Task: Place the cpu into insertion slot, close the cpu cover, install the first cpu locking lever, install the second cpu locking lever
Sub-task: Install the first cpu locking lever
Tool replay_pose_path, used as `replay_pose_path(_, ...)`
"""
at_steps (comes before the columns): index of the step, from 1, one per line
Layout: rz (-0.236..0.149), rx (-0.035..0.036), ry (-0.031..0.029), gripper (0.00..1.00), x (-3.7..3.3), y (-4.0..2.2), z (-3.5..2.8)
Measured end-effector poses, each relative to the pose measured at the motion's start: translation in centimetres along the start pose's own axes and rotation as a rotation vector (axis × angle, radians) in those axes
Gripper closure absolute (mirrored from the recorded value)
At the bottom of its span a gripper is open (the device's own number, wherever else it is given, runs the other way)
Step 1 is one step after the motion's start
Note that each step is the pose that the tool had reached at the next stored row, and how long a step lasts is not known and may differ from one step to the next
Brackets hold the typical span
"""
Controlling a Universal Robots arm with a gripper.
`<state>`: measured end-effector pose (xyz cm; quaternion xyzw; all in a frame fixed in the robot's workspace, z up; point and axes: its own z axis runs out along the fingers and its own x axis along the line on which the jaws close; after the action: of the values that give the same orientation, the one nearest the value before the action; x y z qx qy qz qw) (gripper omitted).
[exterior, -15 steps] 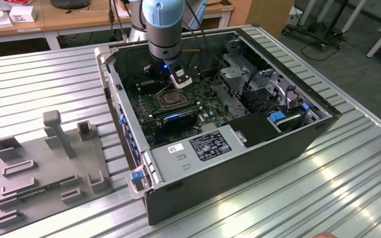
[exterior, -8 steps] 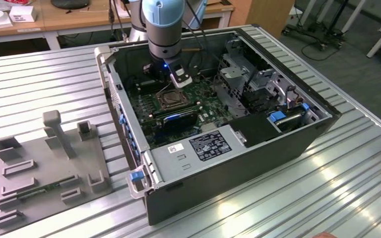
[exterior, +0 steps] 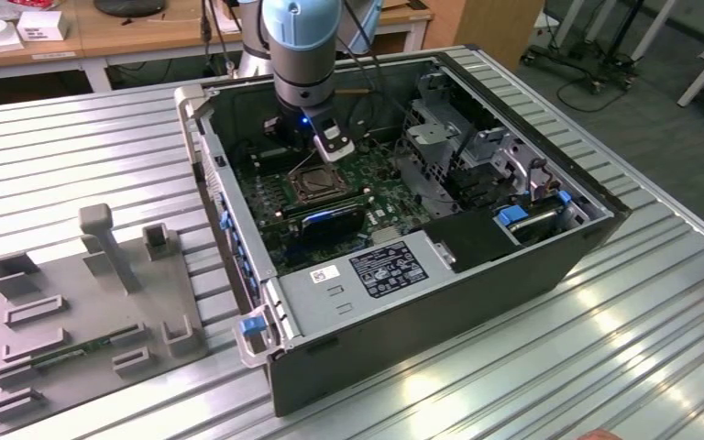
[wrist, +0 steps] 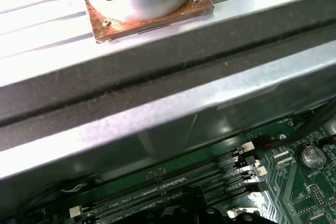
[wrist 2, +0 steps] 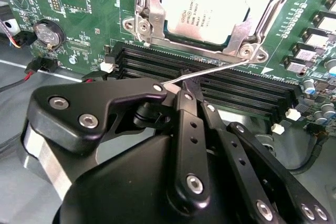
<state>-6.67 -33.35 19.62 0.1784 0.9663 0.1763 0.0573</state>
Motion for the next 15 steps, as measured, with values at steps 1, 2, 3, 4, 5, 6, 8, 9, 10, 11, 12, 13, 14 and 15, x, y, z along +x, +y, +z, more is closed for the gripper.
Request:
replay_pose_path(1, 0.0, 0.0, 0.0, 0.89, 0.01, 0.02, 0.0)
replay_pose_path(2, 0.0, -0.0001, -0.0001, 0.89, 0.02, 0.05, 0.02)
replay_pose_path(3, 0.0, -0.0001, -0.0001, 0.89, 0.02, 0.05, 0.02)
replay_pose_path(4, 0.0, -0.0001, 0.0, 0.89, 0.02, 0.05, 0.02)
replay_pose_path(5, 0.0, -0.0001, -0.0001, 0.89, 0.02, 0.05, 0.02)
replay_pose_path(6, 0.0, -0.0001, -0.0001, 0.89, 0.02, 0.05, 0.02)
replay_pose_path(8, 0.0, -0.0001, -0.0001, 0.89, 0.02, 0.05, 0.0)
replay_pose_path(9, 0.0, 0.0003, 0.0, 0.89, 0.02, 0.07, -0.06)
replay_pose_path(10, 0.0, 0.0001, -0.0001, 0.89, 0.01, 0.12, -0.17)
replay_pose_path(11, 0.0, -0.0001, -0.0001, 0.89, 0.0, 0.17, -0.31)
replay_pose_path(12, 0.0, -0.0001, 0.0, 0.89, 0.0, 0.23, -0.46)
replay_pose_path(13, 0.0, -0.0003, 0.0, 0.89, -0.01, 0.29, -0.61)
replay_pose_path(14, 0.0, -0.0006, 0.0001, 0.89, -0.02, 0.35, -0.76)
replay_pose_path(15, 0.0, -0.0007, 0.0001, 0.89, -0.03, 0.4, -0.9)
